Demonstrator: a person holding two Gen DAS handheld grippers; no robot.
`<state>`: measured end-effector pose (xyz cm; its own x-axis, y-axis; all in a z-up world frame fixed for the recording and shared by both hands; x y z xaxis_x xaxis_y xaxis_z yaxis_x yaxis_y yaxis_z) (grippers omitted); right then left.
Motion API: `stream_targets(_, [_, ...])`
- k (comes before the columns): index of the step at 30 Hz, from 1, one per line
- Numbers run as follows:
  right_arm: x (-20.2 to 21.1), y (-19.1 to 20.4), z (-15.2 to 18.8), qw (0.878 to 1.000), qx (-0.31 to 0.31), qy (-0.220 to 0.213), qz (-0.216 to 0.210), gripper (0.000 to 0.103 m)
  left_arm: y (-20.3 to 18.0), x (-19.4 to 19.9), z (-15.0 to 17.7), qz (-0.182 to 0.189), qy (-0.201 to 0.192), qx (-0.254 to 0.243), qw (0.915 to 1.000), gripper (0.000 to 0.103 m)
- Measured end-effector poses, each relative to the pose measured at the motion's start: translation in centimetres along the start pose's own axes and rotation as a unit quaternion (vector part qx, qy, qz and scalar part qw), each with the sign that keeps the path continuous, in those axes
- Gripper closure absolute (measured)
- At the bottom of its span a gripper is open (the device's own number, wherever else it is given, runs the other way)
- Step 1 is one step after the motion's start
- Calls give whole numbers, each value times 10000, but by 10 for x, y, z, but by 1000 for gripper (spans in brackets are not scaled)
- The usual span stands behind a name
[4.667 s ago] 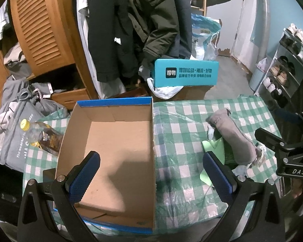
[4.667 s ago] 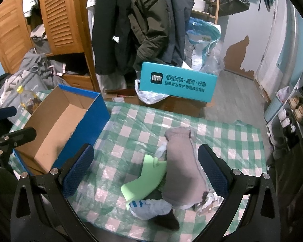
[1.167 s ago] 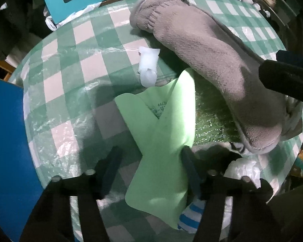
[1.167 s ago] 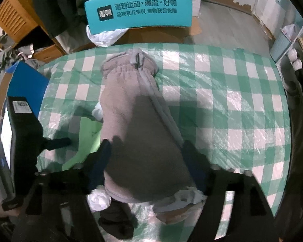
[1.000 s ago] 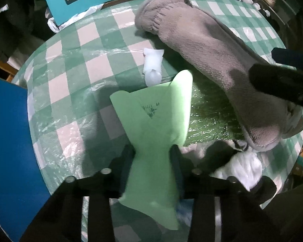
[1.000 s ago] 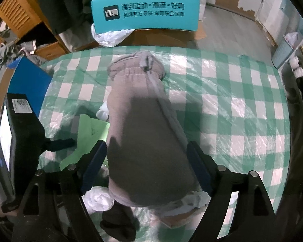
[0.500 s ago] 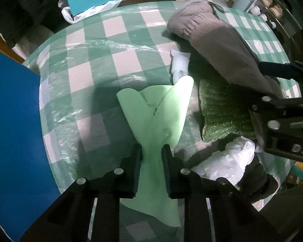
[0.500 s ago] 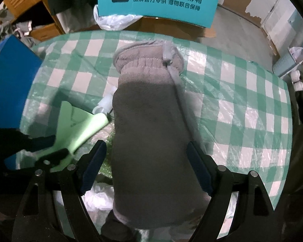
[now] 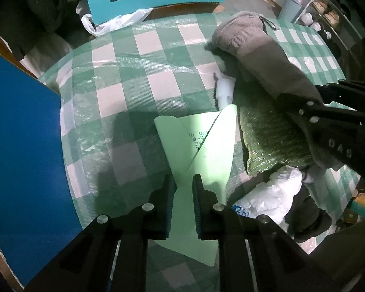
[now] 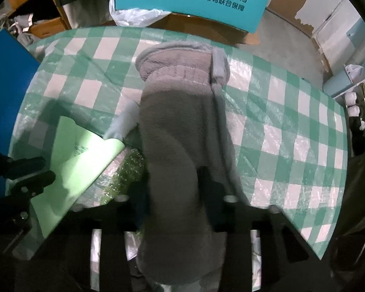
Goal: Organize soft objects
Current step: 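Close the right tool on the grey sock while the left tool grasps the green cloth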
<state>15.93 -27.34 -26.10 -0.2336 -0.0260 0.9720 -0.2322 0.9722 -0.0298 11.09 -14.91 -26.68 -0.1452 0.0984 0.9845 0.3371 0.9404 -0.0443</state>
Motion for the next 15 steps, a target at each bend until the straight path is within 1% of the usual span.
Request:
stream_targets(1, [3, -1, -1, 10000, -15, -36, -19, 80, 1, 0, 0, 3, 2, 11, 10000, 88])
stream_targets(5, [11, -7, -4, 9994, -239, -96, -217, 84, 1, -3, -1, 30, 26, 28, 10000, 87])
stream_targets(7, [16, -10, -5, 9989, -334, -151, -305, 84, 1, -7, 0, 45, 79, 47, 9999, 70])
stream_targets(8, [19, -10, -5, 9987, -354, -178, -325, 84, 4, -10, -2, 50, 95, 68, 9999, 51])
stream_targets(9, [21, -12, -6, 9984, -380, -211, -355, 84, 2, -10, -3, 74, 47, 97, 9999, 40])
stream_targets(11, [23, -12, -6, 9981, -412, -235, -399, 84, 2, -10, -6, 69, -23, 108, 9999, 35])
stream_targets(13, [26, -11, -4, 9978, -420, -248, -439, 84, 0, -13, -7, 47, 16, 87, 9999, 34])
stream_targets(15, [28, -10, -1, 9977, -414, -265, -470, 84, 0, -18, -9, -12, 41, 92, 9999, 30])
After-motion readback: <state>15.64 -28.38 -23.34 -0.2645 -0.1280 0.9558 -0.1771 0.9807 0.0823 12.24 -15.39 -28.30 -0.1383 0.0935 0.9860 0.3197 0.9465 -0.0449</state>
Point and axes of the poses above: each gripper's, at about its wrist camera, not at the fingertips, and x roughly against the way its jaws point, y to its left, z to its underside, the point moved 7 cm from there along -x, roughly the way its jaws point, and after that the axes turned 3 degrees about -x, right-handed, at the moved point
